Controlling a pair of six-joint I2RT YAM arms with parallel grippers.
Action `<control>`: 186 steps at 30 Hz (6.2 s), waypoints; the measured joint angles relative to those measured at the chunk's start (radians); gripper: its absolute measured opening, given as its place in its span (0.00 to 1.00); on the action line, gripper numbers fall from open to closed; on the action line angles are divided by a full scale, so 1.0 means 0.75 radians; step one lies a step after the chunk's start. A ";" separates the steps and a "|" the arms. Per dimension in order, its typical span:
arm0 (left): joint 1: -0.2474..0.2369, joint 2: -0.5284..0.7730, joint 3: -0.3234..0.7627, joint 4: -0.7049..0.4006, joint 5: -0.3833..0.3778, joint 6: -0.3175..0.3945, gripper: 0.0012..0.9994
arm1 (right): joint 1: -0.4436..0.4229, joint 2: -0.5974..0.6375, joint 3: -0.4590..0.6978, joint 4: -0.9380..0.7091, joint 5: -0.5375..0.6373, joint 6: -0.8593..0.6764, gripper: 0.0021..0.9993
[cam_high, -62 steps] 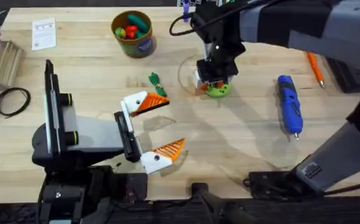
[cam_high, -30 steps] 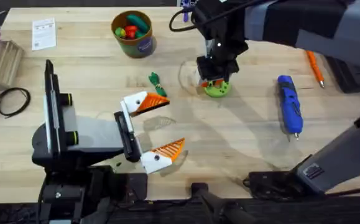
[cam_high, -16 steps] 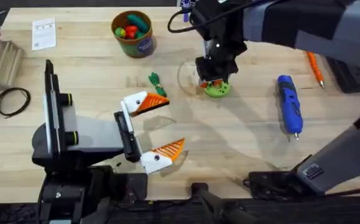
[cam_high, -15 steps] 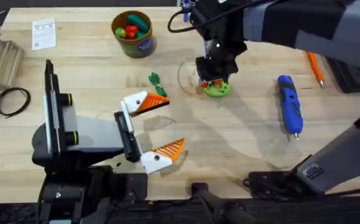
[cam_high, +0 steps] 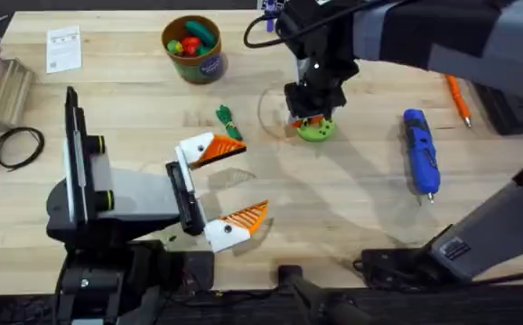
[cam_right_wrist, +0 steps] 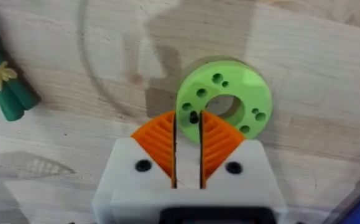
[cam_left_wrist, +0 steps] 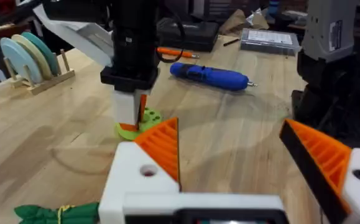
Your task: Pick up the gripper from the table and insert it into the empty holder that is missing its gripper. Then pick up a screw, insert it into the mounting hole, and use the screwdriver to tighten it. Finally, clean up the table by picking up the vegetable and placing it into the bucket.
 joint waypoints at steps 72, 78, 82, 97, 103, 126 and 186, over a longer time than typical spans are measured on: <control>0.000 0.000 0.000 0.000 0.002 0.000 0.99 | 0.491 -0.077 1.093 -0.770 -0.021 -0.486 0.00; 0.000 0.000 0.000 0.000 0.002 0.000 0.99 | 0.639 -0.012 1.093 -0.770 -0.072 -0.659 0.00; 0.000 0.000 0.000 0.000 0.002 0.000 0.99 | 0.715 -0.011 1.094 -0.770 -0.081 -0.794 0.00; 0.000 0.000 0.000 0.000 0.002 0.000 0.99 | 0.749 0.079 1.097 -0.749 -0.081 -0.984 0.00; 0.000 0.000 0.000 0.000 0.002 0.000 0.99 | 0.749 0.098 1.097 -0.727 -0.081 -0.992 0.00; 0.000 0.001 0.000 0.000 0.002 0.000 0.99 | 0.721 0.124 1.097 -0.711 -0.031 -1.005 0.00; 0.000 0.000 0.000 0.000 0.003 -0.001 0.99 | 0.729 0.156 1.114 -0.718 -0.031 -1.005 0.00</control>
